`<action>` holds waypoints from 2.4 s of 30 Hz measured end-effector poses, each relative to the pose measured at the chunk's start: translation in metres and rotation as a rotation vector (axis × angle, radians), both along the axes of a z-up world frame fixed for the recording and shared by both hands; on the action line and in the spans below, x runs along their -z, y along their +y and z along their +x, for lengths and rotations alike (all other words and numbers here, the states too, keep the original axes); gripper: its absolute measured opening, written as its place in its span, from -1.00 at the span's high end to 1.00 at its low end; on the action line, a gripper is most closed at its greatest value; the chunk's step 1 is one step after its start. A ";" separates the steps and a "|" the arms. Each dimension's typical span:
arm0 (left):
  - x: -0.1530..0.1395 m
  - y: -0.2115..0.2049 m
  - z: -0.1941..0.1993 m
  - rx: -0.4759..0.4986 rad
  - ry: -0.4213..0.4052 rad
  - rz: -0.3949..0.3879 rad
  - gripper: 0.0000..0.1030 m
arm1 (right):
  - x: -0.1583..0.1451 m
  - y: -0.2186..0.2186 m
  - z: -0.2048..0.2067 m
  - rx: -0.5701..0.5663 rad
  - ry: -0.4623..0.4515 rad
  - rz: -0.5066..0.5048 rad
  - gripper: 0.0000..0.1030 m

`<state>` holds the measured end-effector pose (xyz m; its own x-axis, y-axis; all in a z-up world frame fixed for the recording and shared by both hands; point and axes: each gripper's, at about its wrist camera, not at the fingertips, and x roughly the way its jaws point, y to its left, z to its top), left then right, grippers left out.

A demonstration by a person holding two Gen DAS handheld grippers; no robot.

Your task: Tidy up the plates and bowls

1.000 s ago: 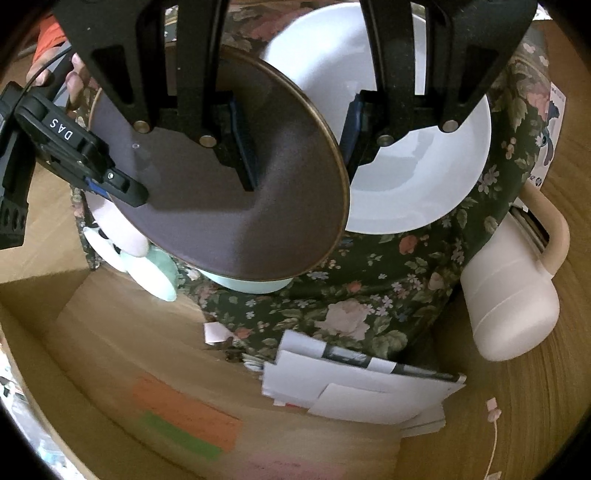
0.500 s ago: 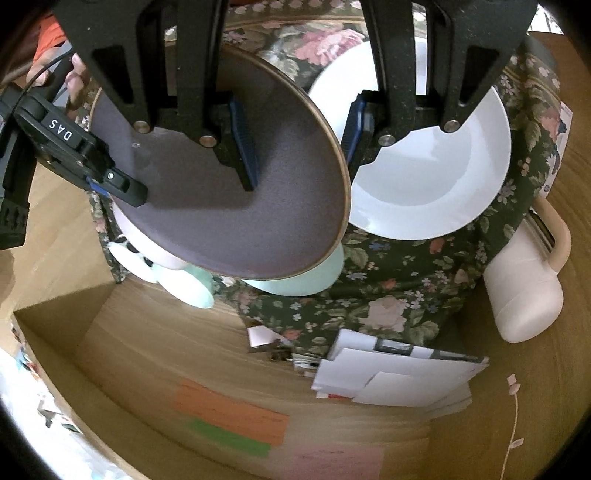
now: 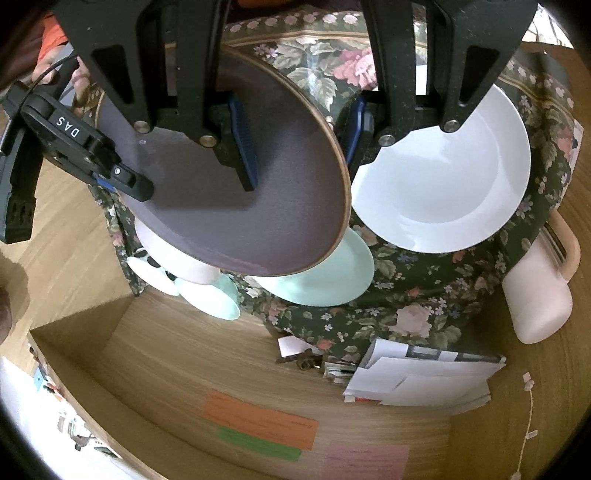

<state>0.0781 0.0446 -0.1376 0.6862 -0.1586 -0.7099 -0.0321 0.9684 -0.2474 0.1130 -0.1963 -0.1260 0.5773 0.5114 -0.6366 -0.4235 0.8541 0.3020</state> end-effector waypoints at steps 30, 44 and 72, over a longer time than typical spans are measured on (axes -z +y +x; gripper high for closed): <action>0.067 -0.033 0.020 0.032 0.159 -0.024 0.18 | 0.054 -0.023 0.012 0.035 0.129 -0.062 0.45; 0.079 -0.036 0.022 0.039 0.175 0.011 0.17 | 0.063 -0.025 0.014 0.050 0.163 -0.106 0.40; -0.009 0.020 -0.042 -0.114 -0.178 0.144 -0.30 | -0.016 0.030 -0.026 -0.051 -0.121 -0.054 -0.17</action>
<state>0.0359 0.0648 -0.1282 0.8102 0.0207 -0.5858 -0.1111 0.9867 -0.1187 0.0870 -0.1664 -0.1102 0.6258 0.5089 -0.5911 -0.4971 0.8442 0.2007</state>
